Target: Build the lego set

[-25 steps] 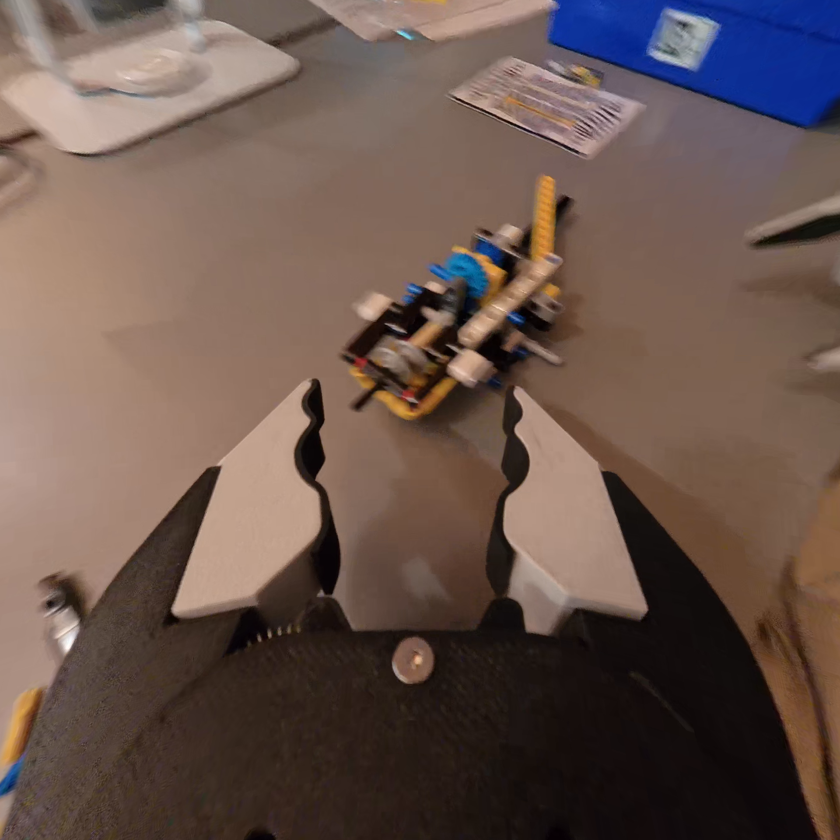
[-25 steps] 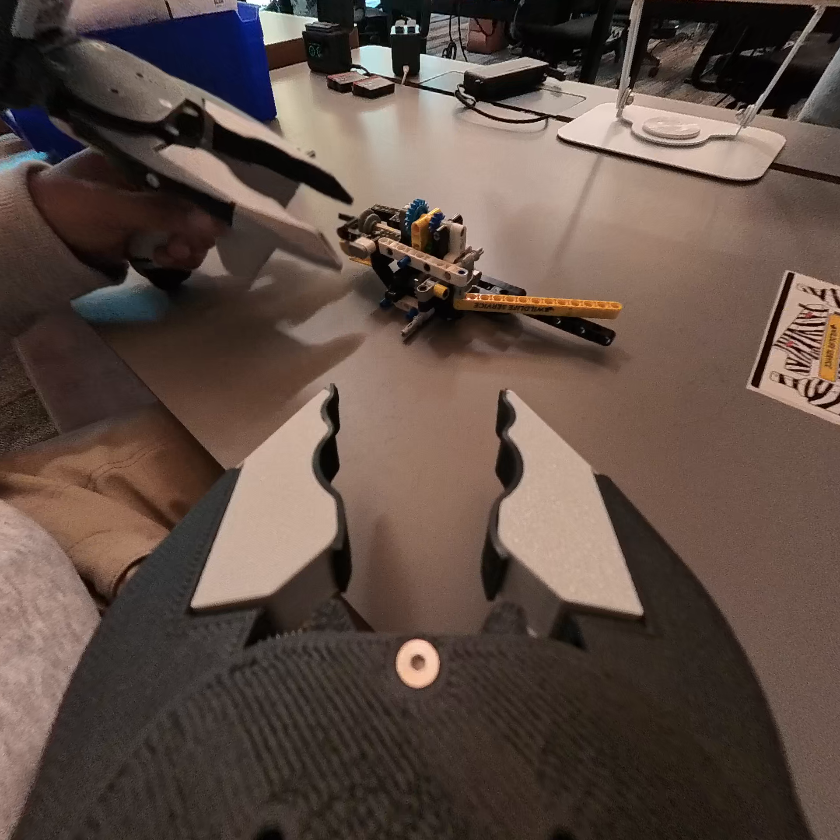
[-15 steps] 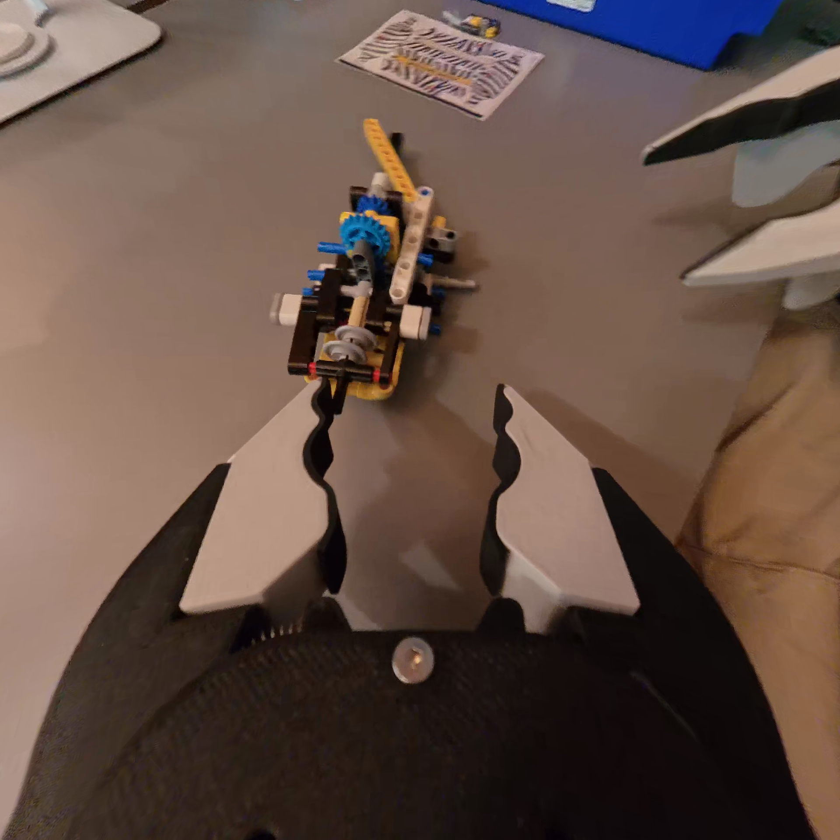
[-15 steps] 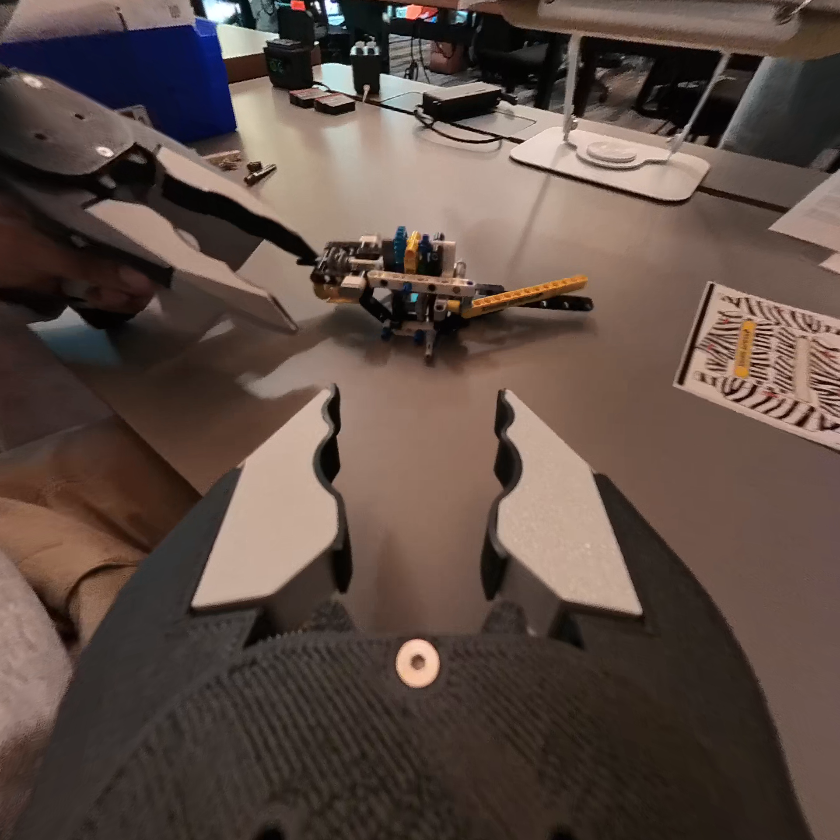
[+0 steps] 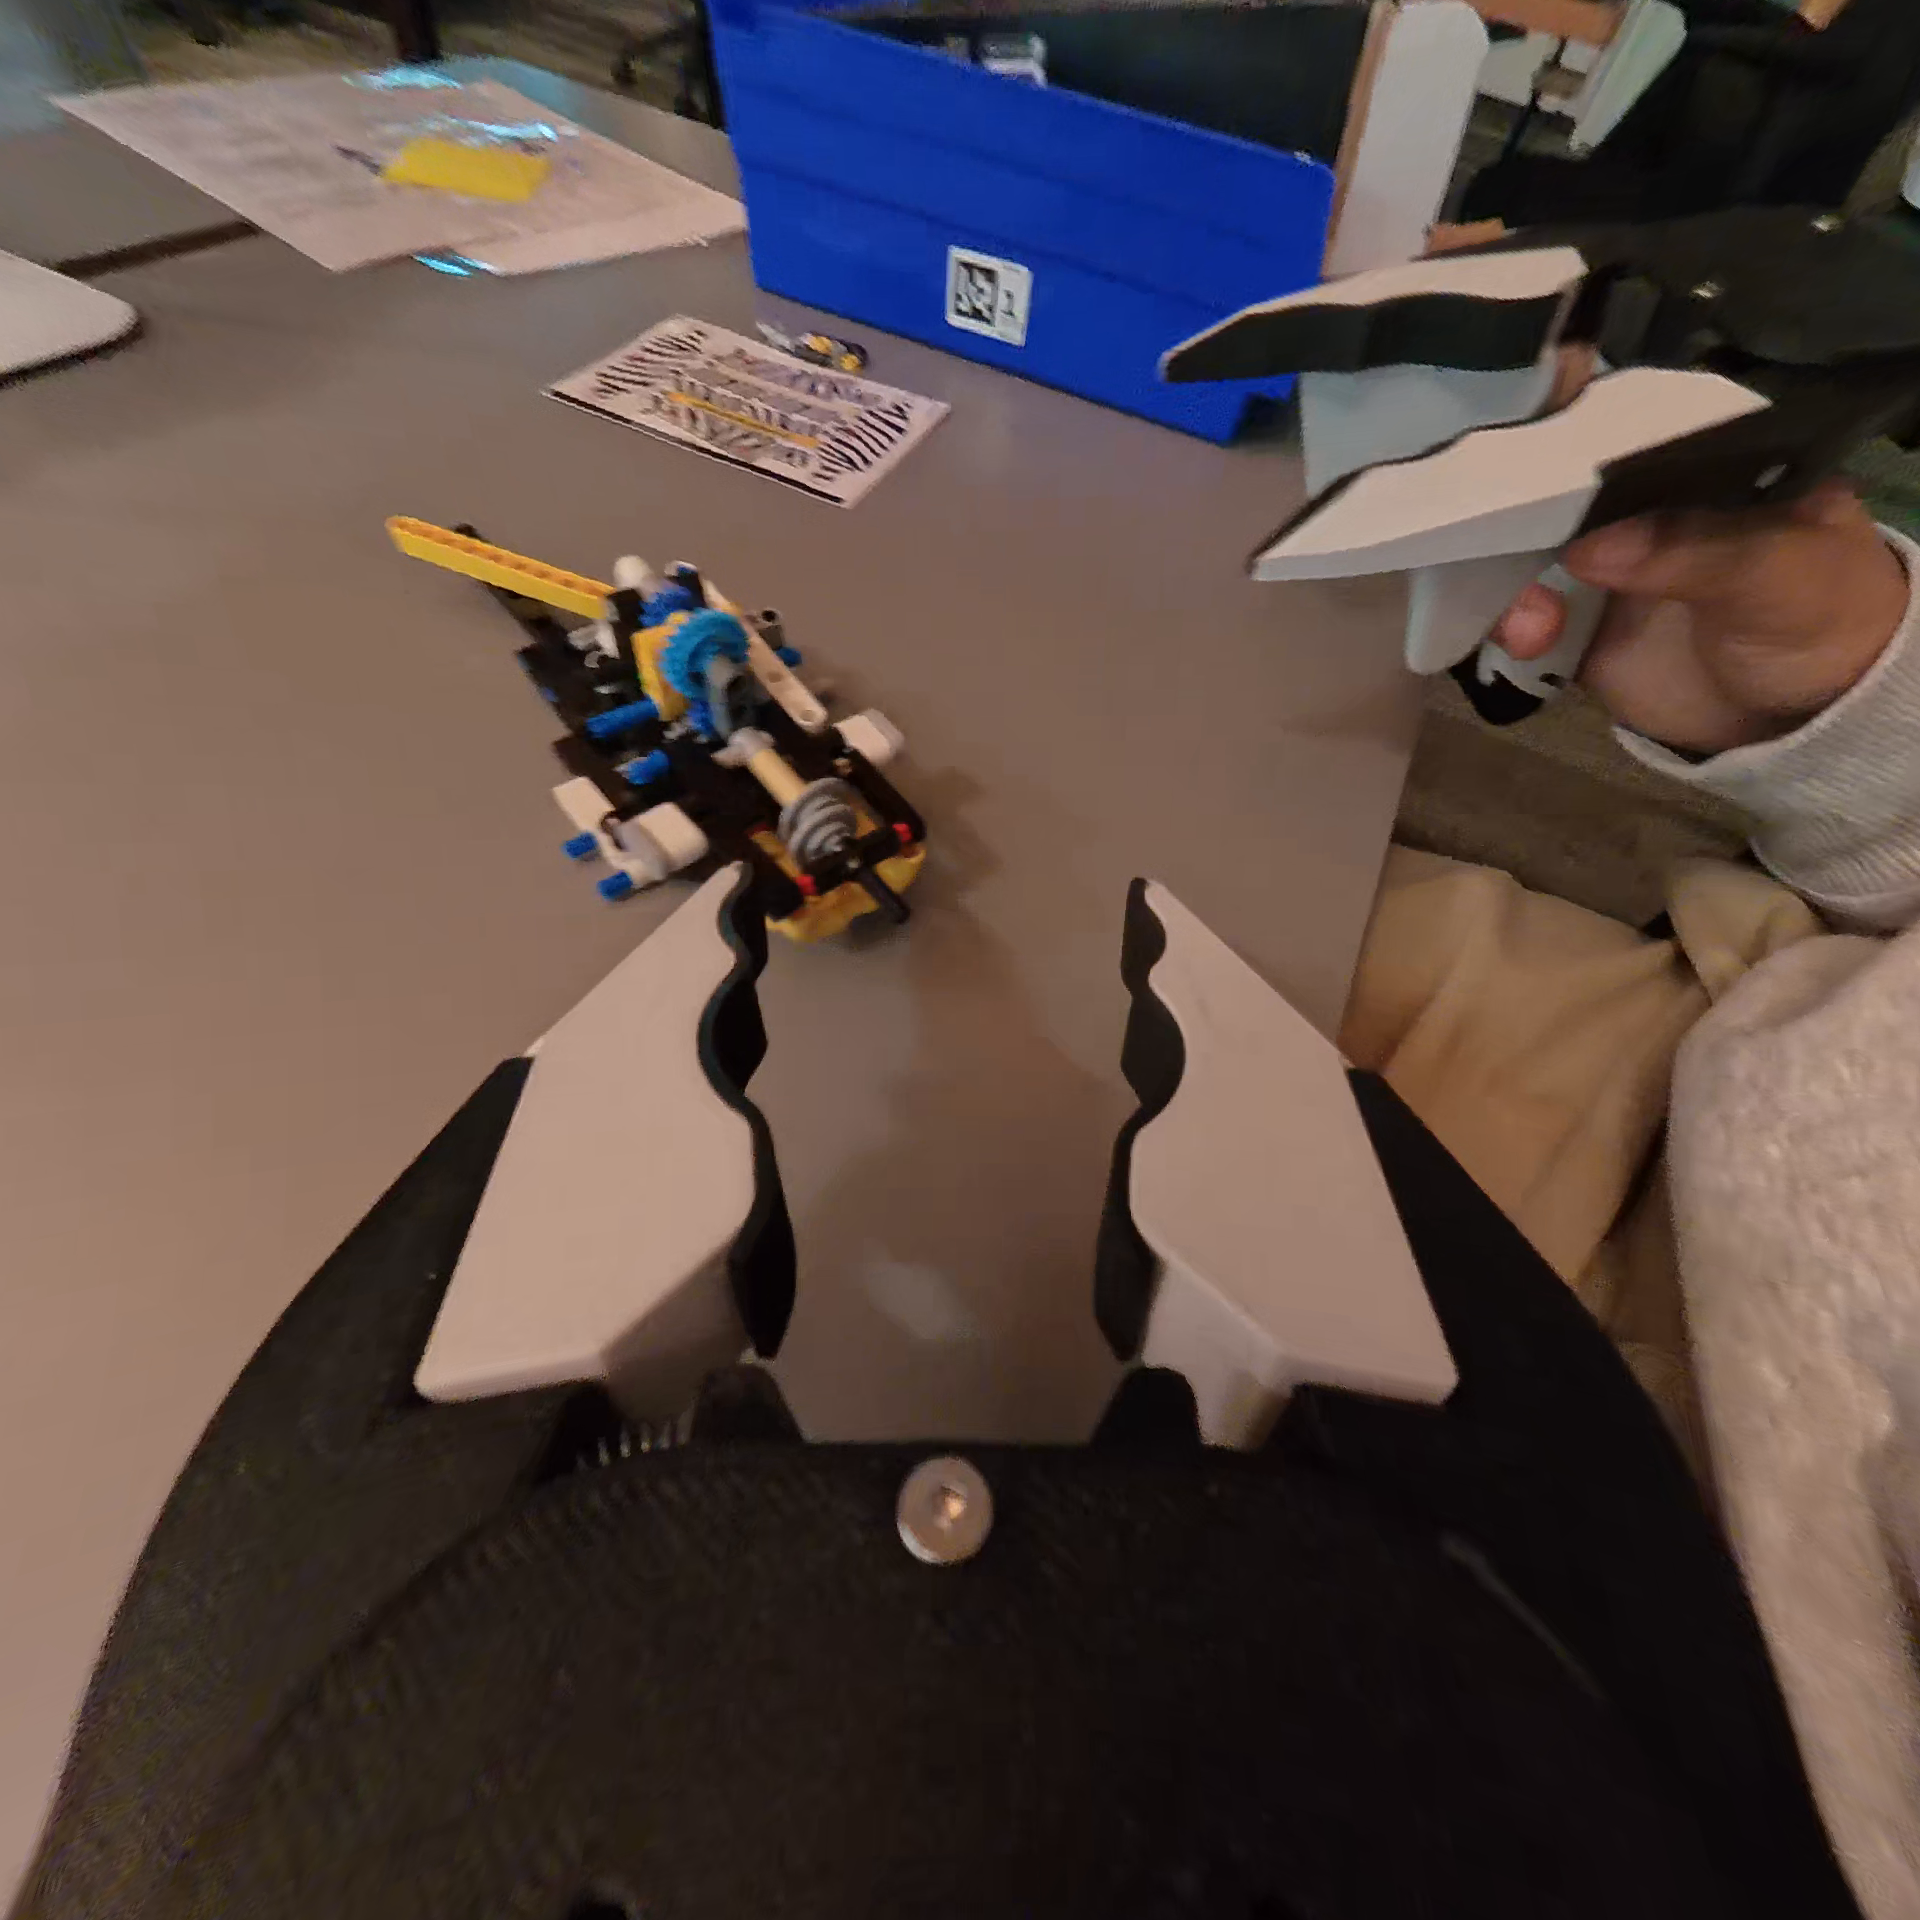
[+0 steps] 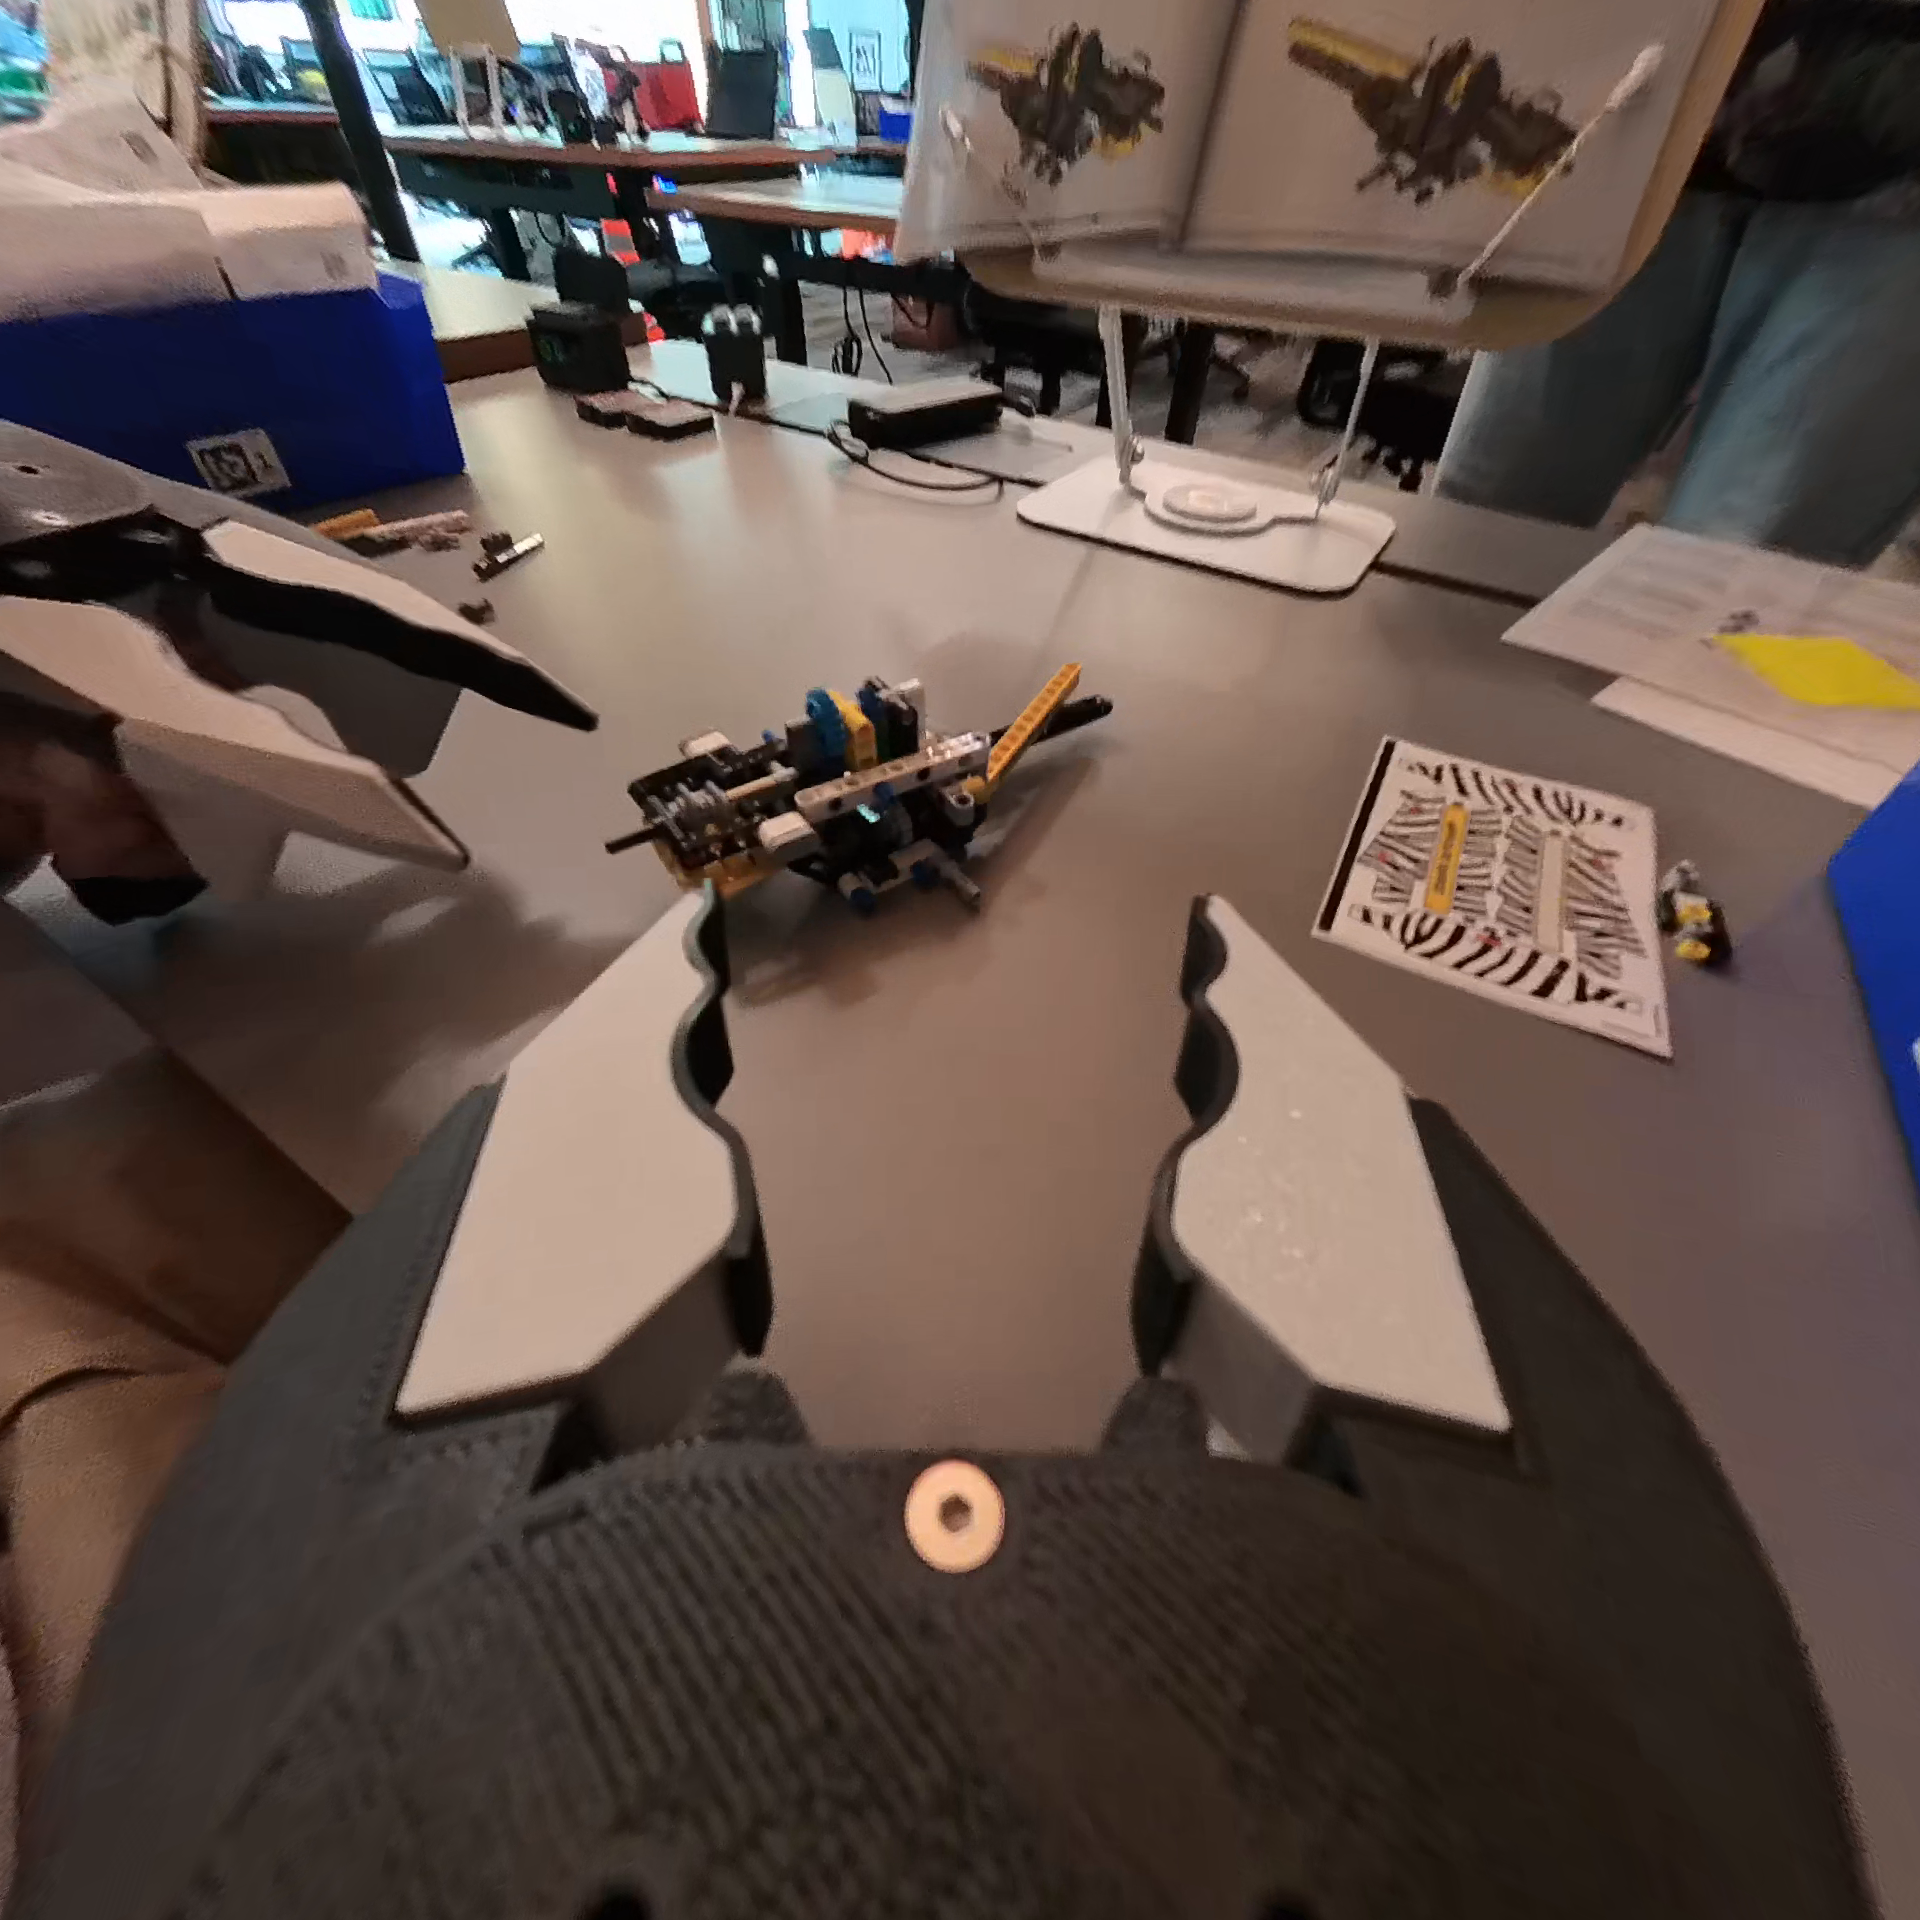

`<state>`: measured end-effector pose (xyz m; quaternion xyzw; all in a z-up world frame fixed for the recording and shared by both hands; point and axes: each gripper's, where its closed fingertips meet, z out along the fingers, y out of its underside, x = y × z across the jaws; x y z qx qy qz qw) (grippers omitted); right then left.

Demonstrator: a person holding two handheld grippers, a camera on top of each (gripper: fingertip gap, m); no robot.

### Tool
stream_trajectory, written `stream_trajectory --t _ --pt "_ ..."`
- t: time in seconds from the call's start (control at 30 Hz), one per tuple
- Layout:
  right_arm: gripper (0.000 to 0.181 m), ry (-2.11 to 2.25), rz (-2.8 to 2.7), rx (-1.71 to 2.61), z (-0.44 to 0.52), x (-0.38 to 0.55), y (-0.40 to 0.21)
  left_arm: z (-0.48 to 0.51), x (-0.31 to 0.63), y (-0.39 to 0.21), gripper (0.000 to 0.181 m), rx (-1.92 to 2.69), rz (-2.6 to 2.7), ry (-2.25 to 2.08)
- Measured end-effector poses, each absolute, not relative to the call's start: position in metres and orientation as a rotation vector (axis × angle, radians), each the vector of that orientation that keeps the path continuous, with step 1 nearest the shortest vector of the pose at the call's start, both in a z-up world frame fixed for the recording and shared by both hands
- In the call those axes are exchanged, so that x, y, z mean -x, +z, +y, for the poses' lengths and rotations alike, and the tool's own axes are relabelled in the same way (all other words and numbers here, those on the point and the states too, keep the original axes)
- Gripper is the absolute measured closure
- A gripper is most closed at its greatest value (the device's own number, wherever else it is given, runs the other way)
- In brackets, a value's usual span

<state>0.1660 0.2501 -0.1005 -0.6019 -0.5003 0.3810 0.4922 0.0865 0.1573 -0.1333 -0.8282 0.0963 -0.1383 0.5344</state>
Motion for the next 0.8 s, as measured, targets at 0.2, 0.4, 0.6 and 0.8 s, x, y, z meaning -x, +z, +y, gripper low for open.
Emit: stream_trajectory --t 0.2,0.4,0.6,0.8 --pt "0.085 0.787 -1.246 1.389 0.261 -0.165 -0.105 0.155 -0.050 -0.125 0.108 1.915 0.094 -0.252" --pt "0.082 0.690 -1.214 1.437 0.284 -0.170 -0.115 0.151 -0.037 -0.123 0.103 1.921 0.036 -0.213" --pt "0.079 0.671 -1.190 1.462 0.290 -0.173 -0.117 0.146 -0.023 -0.121 0.103 1.914 0.010 -0.124" --pt "0.075 0.651 -1.182 1.486 0.293 -0.177 -0.121 0.141 -0.011 -0.124 0.105 1.904 -0.049 -0.125"
